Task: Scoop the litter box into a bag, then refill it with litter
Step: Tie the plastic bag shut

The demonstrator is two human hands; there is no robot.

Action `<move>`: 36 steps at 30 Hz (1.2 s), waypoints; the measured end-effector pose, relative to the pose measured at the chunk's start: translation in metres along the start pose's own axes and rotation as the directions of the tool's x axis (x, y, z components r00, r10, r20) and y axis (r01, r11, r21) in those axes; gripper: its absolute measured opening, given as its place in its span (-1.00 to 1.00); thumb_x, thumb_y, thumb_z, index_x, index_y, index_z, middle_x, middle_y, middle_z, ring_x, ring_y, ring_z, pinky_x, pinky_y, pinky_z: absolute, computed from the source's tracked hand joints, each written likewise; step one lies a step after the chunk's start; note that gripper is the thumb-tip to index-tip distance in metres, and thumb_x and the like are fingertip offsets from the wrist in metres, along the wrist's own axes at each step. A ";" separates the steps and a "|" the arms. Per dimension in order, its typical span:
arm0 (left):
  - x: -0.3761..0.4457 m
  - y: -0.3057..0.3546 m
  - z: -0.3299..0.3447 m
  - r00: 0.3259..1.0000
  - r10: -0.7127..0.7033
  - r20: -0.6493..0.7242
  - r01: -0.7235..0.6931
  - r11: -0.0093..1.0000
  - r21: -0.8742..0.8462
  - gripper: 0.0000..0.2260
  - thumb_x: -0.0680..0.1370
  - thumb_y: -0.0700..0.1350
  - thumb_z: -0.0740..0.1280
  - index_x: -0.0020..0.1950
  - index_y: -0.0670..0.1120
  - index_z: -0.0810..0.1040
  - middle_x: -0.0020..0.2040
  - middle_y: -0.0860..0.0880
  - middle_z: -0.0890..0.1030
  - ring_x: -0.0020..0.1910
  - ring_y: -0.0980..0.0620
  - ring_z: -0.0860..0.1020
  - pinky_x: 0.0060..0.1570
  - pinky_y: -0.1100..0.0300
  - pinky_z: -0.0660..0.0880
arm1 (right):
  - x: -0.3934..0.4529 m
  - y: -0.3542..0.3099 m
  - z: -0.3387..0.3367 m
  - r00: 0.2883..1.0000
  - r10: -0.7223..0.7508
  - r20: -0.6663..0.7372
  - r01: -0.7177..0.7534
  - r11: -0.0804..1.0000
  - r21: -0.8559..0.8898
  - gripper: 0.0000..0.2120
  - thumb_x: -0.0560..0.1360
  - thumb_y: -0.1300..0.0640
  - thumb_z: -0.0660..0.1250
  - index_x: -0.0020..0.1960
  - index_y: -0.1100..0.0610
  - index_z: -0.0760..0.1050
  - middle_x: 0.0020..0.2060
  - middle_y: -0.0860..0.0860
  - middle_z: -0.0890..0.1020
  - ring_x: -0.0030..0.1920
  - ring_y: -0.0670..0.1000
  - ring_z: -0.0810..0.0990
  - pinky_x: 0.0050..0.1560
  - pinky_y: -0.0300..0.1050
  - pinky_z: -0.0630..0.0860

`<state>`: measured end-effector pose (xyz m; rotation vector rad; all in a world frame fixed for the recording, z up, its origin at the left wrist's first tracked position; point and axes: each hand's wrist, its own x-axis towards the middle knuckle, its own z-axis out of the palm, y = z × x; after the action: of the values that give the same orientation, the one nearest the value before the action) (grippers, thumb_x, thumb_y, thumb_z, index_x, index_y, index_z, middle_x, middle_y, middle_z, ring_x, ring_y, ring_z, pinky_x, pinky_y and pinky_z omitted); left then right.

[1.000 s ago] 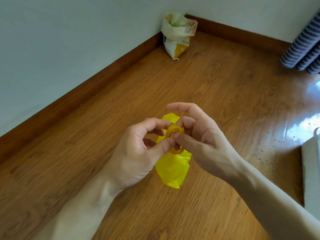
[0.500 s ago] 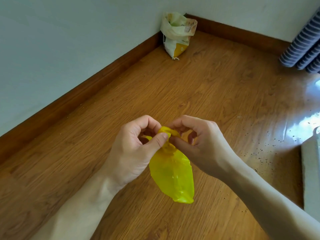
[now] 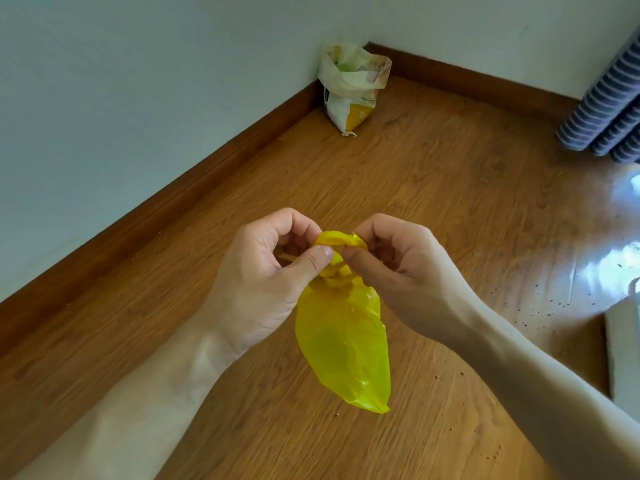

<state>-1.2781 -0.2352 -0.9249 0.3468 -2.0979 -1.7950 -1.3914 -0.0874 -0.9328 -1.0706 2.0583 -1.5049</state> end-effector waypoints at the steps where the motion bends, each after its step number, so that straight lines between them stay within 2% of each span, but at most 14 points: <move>1: 0.008 0.007 0.000 1.000 0.001 -0.002 -0.001 1.000 -0.005 -0.88 0.46 -0.13 0.44 -0.08 -0.15 0.61 -0.23 -0.01 0.64 -0.22 0.09 0.57 -0.20 0.21 0.54 | 0.008 -0.006 -0.006 1.000 -0.004 0.005 0.004 1.000 0.000 -0.90 0.54 0.11 0.38 -0.16 0.07 0.54 -0.33 0.11 0.57 -0.35 0.07 0.47 -0.36 0.02 0.44; 6: 0.044 0.075 -0.006 1.000 -0.004 -0.031 0.003 1.000 -0.026 -0.89 0.47 -0.09 0.45 -0.08 -0.11 0.62 -0.20 -0.07 0.65 -0.19 0.04 0.58 -0.15 0.13 0.56 | 0.044 -0.073 -0.051 0.999 -0.008 0.046 0.008 1.000 -0.005 -0.90 0.54 0.10 0.37 -0.16 0.04 0.55 -0.39 0.00 0.54 -0.38 -0.05 0.44 -0.42 -0.09 0.39; 8: 0.056 0.127 -0.010 0.999 -0.012 -0.035 0.011 0.999 -0.034 -0.90 0.46 -0.08 0.45 -0.08 -0.08 0.63 -0.19 -0.05 0.66 -0.18 0.05 0.59 -0.16 0.17 0.57 | 0.058 -0.120 -0.075 0.999 0.002 0.033 -0.002 1.000 -0.006 -0.89 0.54 0.10 0.37 -0.17 0.01 0.54 -0.41 -0.07 0.52 -0.40 -0.09 0.42 -0.42 -0.15 0.36; 10: 0.068 0.191 -0.019 0.999 -0.009 -0.046 0.008 1.000 -0.029 -0.91 0.46 -0.07 0.45 -0.09 -0.06 0.63 -0.20 -0.01 0.67 -0.19 0.07 0.60 -0.17 0.22 0.57 | 0.073 -0.180 -0.101 1.000 -0.004 0.026 0.004 1.000 -0.015 -0.90 0.54 0.09 0.38 -0.16 0.02 0.54 -0.40 -0.07 0.54 -0.40 -0.05 0.44 -0.41 -0.12 0.38; 13: 0.089 0.310 -0.042 0.997 -0.002 -0.075 -0.001 0.999 -0.039 -0.89 0.45 -0.07 0.45 -0.09 -0.08 0.63 -0.22 -0.02 0.67 -0.21 0.07 0.60 -0.21 0.24 0.56 | 0.100 -0.294 -0.140 0.999 -0.031 0.035 0.031 0.999 -0.016 -0.91 0.53 0.05 0.37 -0.13 0.03 0.55 -0.31 0.07 0.60 -0.30 0.18 0.52 -0.34 0.12 0.50; 17: 0.105 0.493 -0.081 0.993 0.050 -0.105 -0.054 0.998 -0.033 -0.87 0.49 -0.12 0.50 -0.08 -0.14 0.61 -0.26 0.02 0.64 -0.26 0.11 0.58 -0.25 0.29 0.50 | 0.135 -0.475 -0.193 0.996 -0.081 0.042 0.082 0.997 -0.015 -0.83 0.48 -0.03 0.35 -0.13 0.07 0.54 -0.29 0.22 0.58 -0.32 0.25 0.50 -0.34 0.27 0.48; 21: 0.103 0.669 -0.125 0.983 0.111 -0.147 -0.100 0.992 0.082 -0.90 0.54 -0.15 0.45 -0.09 -0.16 0.59 -0.29 0.08 0.60 -0.30 0.16 0.54 -0.27 0.33 0.46 | 0.154 -0.651 -0.233 0.989 -0.129 0.073 0.131 0.991 -0.034 -0.84 0.48 0.00 0.34 -0.16 0.08 0.53 -0.32 0.19 0.57 -0.35 0.19 0.51 -0.34 0.18 0.47; 26: 0.072 0.831 -0.150 0.954 0.130 -0.271 -0.087 0.983 0.165 -0.86 0.47 -0.06 0.41 -0.11 -0.13 0.59 -0.31 0.11 0.58 -0.30 0.14 0.52 -0.26 0.27 0.46 | 0.145 -0.803 -0.261 0.971 -0.208 0.121 0.212 0.977 -0.023 -0.86 0.52 0.06 0.38 -0.19 0.06 0.50 -0.40 0.03 0.53 -0.43 -0.04 0.42 -0.42 -0.11 0.36; 30: 0.034 0.897 -0.146 0.919 0.155 -0.363 -0.076 0.972 0.222 -0.84 0.47 -0.04 0.40 -0.10 -0.13 0.59 -0.25 -0.05 0.61 -0.25 0.05 0.56 -0.21 0.14 0.54 | 0.125 -0.868 -0.279 0.924 -0.310 0.225 0.333 0.940 -0.073 -0.90 0.47 0.05 0.43 -0.15 0.03 0.52 -0.35 0.12 0.56 -0.35 0.12 0.48 -0.37 -0.04 0.42; 33: -0.002 0.922 -0.137 0.887 0.161 -0.434 -0.059 0.969 0.239 -0.86 0.48 -0.05 0.40 -0.10 -0.12 0.59 -0.25 -0.12 0.62 -0.25 0.03 0.56 -0.22 0.16 0.54 | 0.111 -0.886 -0.283 0.896 -0.317 0.311 0.329 0.944 0.014 -0.90 0.45 0.04 0.42 -0.16 0.05 0.55 -0.30 0.19 0.58 -0.32 0.19 0.52 -0.31 0.05 0.50; 36: -0.040 0.938 -0.127 0.844 0.139 -0.517 0.000 0.966 0.259 -0.85 0.49 -0.07 0.39 -0.10 -0.15 0.58 -0.24 -0.20 0.61 -0.27 -0.01 0.55 -0.22 -0.02 0.53 | 0.098 -0.898 -0.278 0.859 -0.323 0.398 0.316 0.945 0.084 -0.87 0.43 0.01 0.38 -0.17 0.06 0.56 -0.28 0.22 0.60 -0.35 0.18 0.53 -0.32 0.15 0.50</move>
<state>-1.1471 -0.1786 0.0112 0.7332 -1.8899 -1.2005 -1.3238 -0.1085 0.0098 -1.6295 1.6329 -1.2911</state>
